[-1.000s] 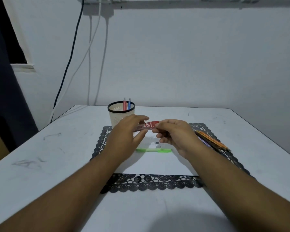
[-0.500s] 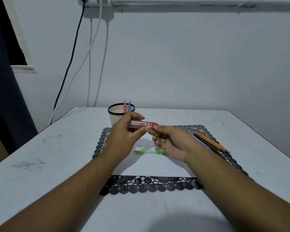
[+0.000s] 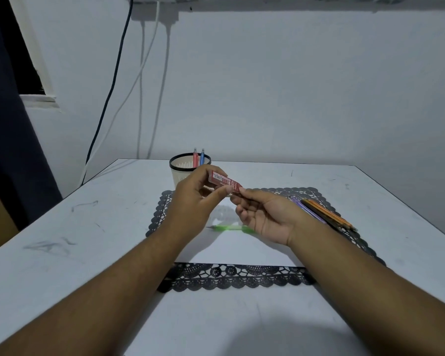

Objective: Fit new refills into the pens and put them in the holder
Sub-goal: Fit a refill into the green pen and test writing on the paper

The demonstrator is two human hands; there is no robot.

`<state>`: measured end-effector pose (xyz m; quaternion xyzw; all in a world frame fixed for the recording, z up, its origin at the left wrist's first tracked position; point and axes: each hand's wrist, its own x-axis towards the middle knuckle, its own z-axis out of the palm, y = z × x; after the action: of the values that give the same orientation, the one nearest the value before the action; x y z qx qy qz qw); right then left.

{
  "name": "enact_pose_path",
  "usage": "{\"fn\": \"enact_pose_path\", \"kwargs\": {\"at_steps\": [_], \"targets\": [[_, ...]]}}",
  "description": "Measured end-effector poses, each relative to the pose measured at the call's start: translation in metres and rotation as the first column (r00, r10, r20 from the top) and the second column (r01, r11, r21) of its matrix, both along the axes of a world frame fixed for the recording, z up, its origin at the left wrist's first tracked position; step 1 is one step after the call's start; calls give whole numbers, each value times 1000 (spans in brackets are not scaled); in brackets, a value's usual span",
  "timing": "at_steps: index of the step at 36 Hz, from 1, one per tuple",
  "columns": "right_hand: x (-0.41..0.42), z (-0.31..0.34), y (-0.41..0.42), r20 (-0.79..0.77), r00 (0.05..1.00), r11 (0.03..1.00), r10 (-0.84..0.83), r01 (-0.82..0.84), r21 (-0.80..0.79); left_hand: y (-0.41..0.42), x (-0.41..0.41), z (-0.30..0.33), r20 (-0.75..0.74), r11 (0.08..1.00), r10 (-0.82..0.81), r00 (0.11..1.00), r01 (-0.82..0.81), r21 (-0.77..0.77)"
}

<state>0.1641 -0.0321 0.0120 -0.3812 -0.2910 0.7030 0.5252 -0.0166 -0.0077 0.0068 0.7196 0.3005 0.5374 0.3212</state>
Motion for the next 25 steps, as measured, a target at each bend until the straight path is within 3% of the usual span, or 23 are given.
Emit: {"fn": "enact_pose_path", "kwargs": {"at_steps": [14, 25], "targets": [[-4, 1, -3, -48, 998, 998, 46, -49, -47, -6, 0, 5, -57, 996, 1, 998, 4, 91], [5, 1, 0, -3, 1000, 1000, -6, 6, -7, -2, -2, 2, 34, 999, -41, 999, 42, -27]]}}
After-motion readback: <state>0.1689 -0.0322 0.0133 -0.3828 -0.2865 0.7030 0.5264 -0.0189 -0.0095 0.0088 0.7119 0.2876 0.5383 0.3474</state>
